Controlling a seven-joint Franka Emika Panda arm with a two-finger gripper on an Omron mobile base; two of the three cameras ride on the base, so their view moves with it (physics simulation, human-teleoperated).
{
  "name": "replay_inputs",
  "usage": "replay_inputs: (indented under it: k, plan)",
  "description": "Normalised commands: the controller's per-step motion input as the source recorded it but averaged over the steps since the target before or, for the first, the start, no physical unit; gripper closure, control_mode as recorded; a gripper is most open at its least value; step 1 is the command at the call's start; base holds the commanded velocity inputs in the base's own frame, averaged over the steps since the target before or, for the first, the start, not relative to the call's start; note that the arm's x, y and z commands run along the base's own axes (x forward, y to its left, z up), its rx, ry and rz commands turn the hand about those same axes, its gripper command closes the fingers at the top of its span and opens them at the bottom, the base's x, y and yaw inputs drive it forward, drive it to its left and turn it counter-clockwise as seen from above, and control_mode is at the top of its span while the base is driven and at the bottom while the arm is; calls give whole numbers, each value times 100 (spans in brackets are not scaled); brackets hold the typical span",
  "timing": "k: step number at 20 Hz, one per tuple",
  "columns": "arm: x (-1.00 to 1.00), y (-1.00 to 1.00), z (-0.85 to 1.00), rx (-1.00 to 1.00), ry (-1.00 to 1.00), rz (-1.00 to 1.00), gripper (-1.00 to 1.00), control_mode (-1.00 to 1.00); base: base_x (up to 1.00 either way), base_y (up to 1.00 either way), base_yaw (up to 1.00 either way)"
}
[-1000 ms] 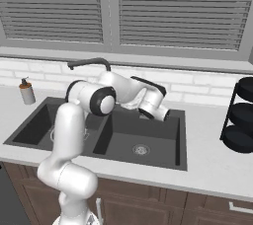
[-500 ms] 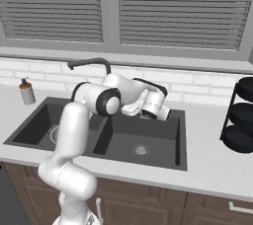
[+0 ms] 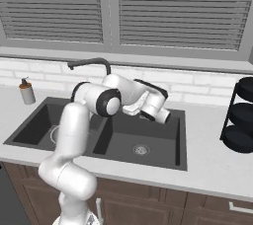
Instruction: Put the colander in the sink, put the apple, peach in the colander, and turn on the sink faucet and pour water over the colander.
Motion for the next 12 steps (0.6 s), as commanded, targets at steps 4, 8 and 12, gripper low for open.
replay_inputs:
  k: [4,8,12]
  plan:
    - [0,23,3,0,0,-35,-100,-100,0,0,0]
    - [0,7,13,0,0,-35,-100,-100,0,0,0]
    - [5,2,3,0,0,-20,-100,-100,0,0,0]
